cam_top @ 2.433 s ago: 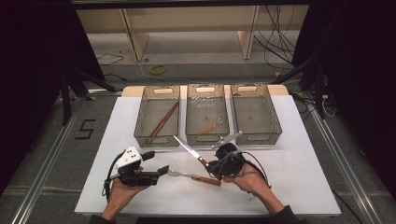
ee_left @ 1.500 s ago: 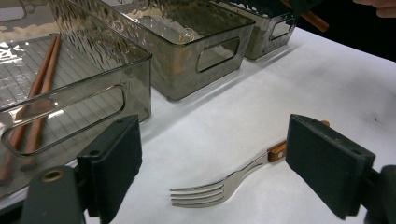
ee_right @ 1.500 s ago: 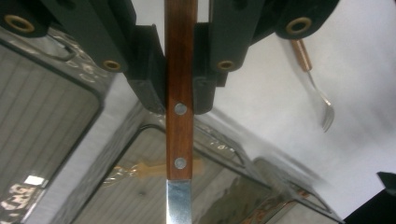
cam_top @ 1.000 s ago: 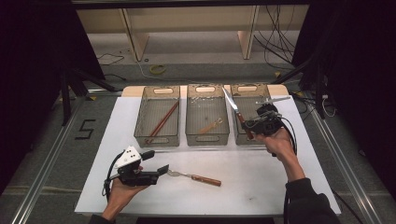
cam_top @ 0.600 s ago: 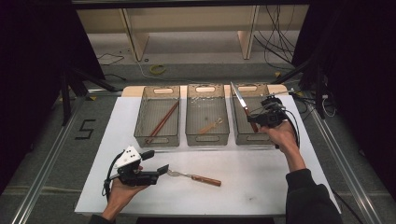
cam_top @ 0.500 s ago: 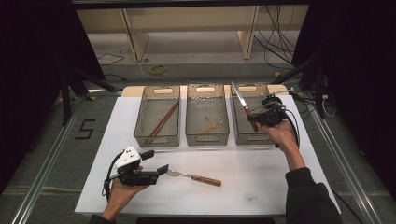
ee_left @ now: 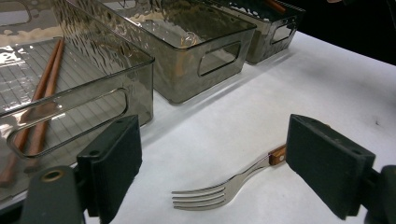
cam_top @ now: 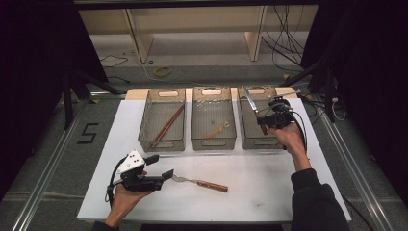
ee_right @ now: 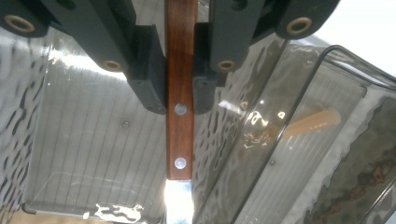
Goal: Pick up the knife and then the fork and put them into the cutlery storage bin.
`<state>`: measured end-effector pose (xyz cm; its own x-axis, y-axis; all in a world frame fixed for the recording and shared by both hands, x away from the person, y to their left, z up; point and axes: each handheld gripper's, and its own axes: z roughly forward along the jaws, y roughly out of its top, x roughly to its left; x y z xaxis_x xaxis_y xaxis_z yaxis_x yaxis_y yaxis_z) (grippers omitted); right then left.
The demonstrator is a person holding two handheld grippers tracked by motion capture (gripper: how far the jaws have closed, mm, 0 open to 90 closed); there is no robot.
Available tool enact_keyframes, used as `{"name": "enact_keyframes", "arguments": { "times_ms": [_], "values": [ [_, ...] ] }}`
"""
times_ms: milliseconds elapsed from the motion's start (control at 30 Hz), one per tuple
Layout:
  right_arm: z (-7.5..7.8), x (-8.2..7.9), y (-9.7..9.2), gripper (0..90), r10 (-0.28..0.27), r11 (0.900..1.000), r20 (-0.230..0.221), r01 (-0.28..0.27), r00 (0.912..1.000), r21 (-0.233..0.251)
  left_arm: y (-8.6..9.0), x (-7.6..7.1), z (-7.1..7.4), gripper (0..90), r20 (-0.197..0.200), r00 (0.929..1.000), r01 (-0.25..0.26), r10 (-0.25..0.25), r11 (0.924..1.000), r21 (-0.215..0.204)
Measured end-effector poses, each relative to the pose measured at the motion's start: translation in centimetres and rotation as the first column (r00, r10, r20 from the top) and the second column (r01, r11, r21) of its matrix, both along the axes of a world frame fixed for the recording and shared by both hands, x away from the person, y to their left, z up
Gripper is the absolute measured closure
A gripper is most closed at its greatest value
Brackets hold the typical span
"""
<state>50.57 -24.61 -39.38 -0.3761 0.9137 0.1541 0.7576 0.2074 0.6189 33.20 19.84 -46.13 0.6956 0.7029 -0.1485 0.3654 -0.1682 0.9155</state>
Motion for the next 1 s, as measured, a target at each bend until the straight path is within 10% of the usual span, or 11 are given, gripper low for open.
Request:
{"name": "enact_keyframes", "arguments": {
  "times_ms": [1000],
  "values": [
    [-1.7,1.8,1.1,76.5,-0.019,0.9976,-0.088,0.014,0.996,-0.068,0.0,0.0,0.0,18.0,0.002,1.0,0.001,-0.001,1.0,0.001]
  ]
}}
